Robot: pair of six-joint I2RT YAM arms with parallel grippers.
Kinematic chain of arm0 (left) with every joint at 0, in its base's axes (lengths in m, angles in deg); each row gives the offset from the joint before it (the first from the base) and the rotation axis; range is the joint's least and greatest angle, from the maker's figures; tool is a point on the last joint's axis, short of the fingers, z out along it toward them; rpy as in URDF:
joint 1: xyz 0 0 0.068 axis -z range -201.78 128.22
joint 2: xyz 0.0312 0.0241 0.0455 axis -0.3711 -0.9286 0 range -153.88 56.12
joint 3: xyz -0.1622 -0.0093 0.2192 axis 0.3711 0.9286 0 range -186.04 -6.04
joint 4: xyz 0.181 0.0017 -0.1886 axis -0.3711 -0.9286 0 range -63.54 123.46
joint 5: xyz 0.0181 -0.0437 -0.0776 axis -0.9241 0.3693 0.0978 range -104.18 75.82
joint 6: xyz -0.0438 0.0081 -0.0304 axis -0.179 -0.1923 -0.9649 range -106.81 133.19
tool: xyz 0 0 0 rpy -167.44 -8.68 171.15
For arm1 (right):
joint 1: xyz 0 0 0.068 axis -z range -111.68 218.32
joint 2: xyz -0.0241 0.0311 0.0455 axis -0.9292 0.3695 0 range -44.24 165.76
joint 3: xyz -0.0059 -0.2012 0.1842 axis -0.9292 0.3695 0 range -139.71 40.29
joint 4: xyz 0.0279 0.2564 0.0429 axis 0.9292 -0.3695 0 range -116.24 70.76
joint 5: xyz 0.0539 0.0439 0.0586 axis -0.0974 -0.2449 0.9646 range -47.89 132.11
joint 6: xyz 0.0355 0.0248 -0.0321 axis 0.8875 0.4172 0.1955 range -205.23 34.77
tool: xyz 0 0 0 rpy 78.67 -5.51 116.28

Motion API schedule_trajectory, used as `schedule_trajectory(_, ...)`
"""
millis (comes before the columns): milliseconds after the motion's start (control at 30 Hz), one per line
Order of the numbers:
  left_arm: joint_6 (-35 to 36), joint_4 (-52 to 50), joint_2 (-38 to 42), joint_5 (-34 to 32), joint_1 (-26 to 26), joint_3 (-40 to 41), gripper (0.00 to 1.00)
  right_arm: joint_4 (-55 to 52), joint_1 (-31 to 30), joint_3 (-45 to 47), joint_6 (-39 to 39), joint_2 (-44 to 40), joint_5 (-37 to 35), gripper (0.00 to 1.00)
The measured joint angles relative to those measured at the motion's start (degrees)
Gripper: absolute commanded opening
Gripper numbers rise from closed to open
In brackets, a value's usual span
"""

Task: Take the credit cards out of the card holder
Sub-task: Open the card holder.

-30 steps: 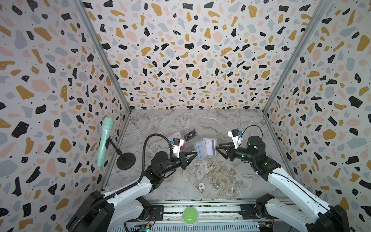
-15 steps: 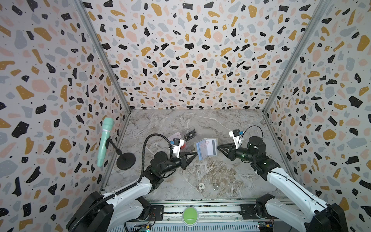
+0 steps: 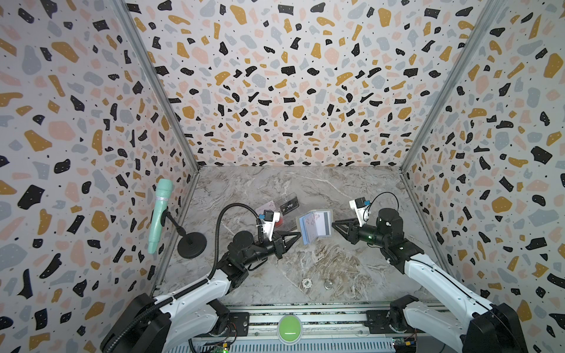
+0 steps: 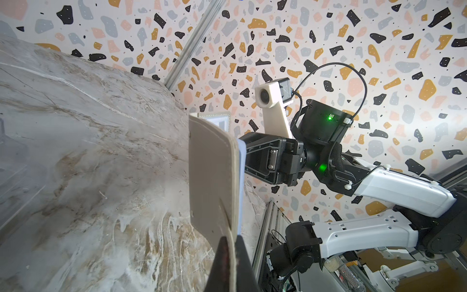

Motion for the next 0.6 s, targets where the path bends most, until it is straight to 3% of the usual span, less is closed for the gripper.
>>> schedule_trajectory(200,0.0,0.4,0.0,0.2,0.0,0.0,0.00,3.4,0.0,1.6,1.1,1.5,2.6,0.24)
schedule_trajectory(600,0.0,1.0,-0.3,0.3,0.0,0.0,0.00,11.2,0.0,3.2,4.6,2.0,12.4,0.00)
